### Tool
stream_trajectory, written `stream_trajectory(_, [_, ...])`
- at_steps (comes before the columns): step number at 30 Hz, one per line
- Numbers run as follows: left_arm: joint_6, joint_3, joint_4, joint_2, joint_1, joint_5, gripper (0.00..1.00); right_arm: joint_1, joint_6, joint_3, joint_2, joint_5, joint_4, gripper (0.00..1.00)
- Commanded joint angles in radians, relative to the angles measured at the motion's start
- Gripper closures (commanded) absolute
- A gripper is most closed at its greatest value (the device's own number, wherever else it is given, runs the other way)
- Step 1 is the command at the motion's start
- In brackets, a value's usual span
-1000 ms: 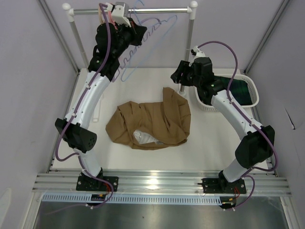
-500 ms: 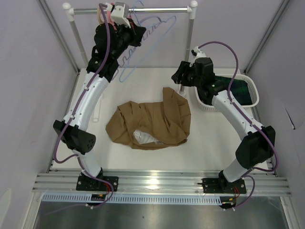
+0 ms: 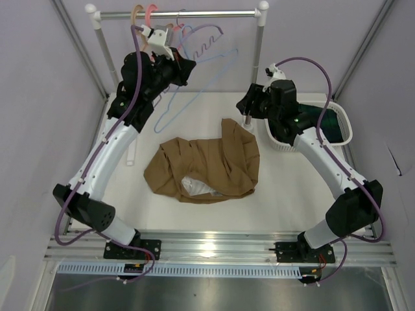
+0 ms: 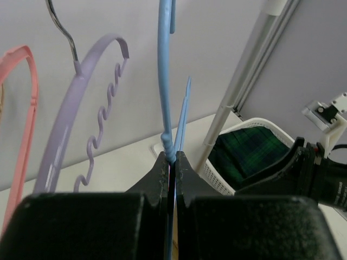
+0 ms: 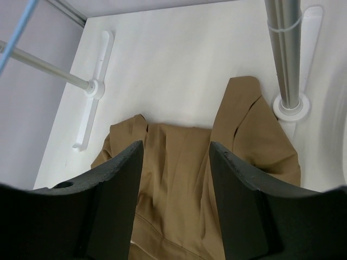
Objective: Place the skirt on the hanger
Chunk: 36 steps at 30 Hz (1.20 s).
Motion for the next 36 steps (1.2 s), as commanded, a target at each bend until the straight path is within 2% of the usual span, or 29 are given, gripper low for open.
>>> stream_trajectory(1, [0.033, -0.064, 0.013, -0.104, -0.018, 0.031, 1.0, -0.007, 0.009, -0.014, -0.058, 0.02, -0.024, 0.43])
stream_trajectory(6, [0.051, -0.149, -0.067, -0.193, -0.065, 0.026, 1.0, -0.007, 0.02, -0.072, -0.133, 0.048, -0.111, 0.42])
stream_trajectory(13, [0.031, -0.457, -0.132, -0.427, -0.16, 0.008, 1.0, 0.005, 0.011, -0.275, -0.328, 0.083, -0.274, 0.43])
stream_trajectory(15, [-0.001, -0.568, -0.138, -0.527, -0.18, 0.02, 1.0, 0.033, 0.02, -0.325, -0.412, 0.158, -0.308, 0.43])
stream_trajectory(20, [-0.047, -0.712, -0.222, -0.668, -0.214, 0.063, 1.0, 0.111, 0.087, -0.488, -0.524, 0.232, -0.424, 0.55])
stream_trajectory(26, [-0.061, -0.744, -0.377, -0.786, -0.223, 0.064, 1.0, 0.283, 0.224, -0.637, -0.566, 0.308, -0.455, 0.71])
stream_trajectory(28, [-0.064, -0.743, -0.412, -0.805, -0.225, 0.08, 1.0, 0.35, 0.261, -0.668, -0.557, 0.336, -0.453, 0.72])
stream_trajectory(31, [-0.059, -0.749, -0.466, -0.817, -0.225, 0.109, 1.0, 0.373, 0.276, -0.717, -0.524, 0.351, -0.427, 0.71])
stream_trajectory(33, [-0.056, -0.758, -0.487, -0.819, -0.226, 0.138, 1.0, 0.378, 0.275, -0.731, -0.511, 0.351, -0.394, 0.65])
stream_trajectory(36, [-0.058, -0.77, -0.506, -0.808, -0.231, 0.158, 1.0, 0.376, 0.253, -0.726, -0.48, 0.336, -0.355, 0.62])
